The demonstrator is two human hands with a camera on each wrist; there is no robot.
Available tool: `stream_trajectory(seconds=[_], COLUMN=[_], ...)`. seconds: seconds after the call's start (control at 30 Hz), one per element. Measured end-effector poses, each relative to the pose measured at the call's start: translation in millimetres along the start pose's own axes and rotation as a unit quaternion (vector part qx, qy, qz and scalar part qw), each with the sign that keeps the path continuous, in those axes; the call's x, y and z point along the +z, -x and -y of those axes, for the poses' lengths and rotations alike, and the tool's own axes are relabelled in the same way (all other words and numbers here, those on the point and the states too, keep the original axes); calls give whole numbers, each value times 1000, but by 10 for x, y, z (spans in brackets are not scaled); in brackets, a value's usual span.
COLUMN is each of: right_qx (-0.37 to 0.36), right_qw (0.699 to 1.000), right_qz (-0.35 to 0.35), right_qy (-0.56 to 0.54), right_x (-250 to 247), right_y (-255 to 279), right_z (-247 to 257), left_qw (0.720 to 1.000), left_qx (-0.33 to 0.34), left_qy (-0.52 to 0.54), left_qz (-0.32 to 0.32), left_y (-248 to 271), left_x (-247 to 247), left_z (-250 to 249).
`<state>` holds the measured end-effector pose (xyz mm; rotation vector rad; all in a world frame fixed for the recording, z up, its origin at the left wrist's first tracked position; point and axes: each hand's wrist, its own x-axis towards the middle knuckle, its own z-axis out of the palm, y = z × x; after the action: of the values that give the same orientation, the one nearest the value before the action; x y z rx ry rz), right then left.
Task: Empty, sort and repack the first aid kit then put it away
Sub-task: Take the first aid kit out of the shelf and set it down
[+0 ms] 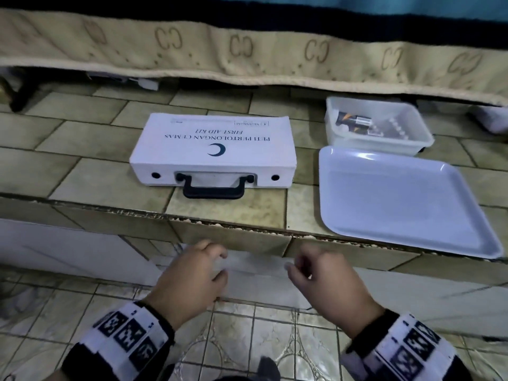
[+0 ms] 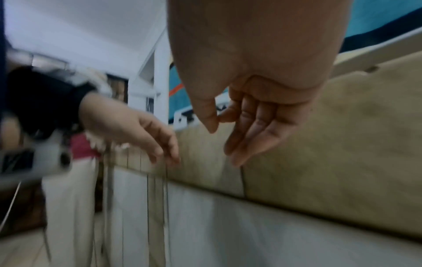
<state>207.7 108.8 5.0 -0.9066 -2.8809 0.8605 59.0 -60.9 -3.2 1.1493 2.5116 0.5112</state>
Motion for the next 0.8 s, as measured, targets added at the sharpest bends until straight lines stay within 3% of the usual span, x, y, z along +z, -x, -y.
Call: stream_trajectory(seconds=[0.07, 0.1, 0.17, 0.27, 0.33, 0.43, 0.47, 0.6, 0.8], right_qx=[23, 48, 115, 204, 237, 250, 255, 277, 284], right_qw=[977, 945, 856, 720, 653, 636, 638, 636, 627], right_qz=[-25, -31, -3, 68, 110, 106, 95, 87, 74], right_qy=[-212, -321, -504, -660, -711, -722, -720, -715, -722], right_x=[-156, -239, -388, -603, -691, -760, -746, -699, -693], right_y=[-130, -214, -364, -601, -749, -939, -989, -1171, -1448], right_z=[195, 285, 463, 644, 689, 752, 767, 794, 812], left_qw=[991, 978, 941, 881, 827, 702, 680, 649, 601], left_qx=[-17, -30, -88, -182, -218, -264, -272, -287, -309], left_qy=[82, 117, 201, 340, 455, 620, 642, 658, 699], left_qz=[-109, -167, -256, -273, -248, -229, -226, -253, -233], left_y=[-23, -59, -146, -340, -458, -605, -632, -760, -1063], left_x=[-207, -304, -483, -621, -671, -768, -816, -959, -1041], left_z=[-97, -140, -220, -150, -41, 26, 7, -20, 102])
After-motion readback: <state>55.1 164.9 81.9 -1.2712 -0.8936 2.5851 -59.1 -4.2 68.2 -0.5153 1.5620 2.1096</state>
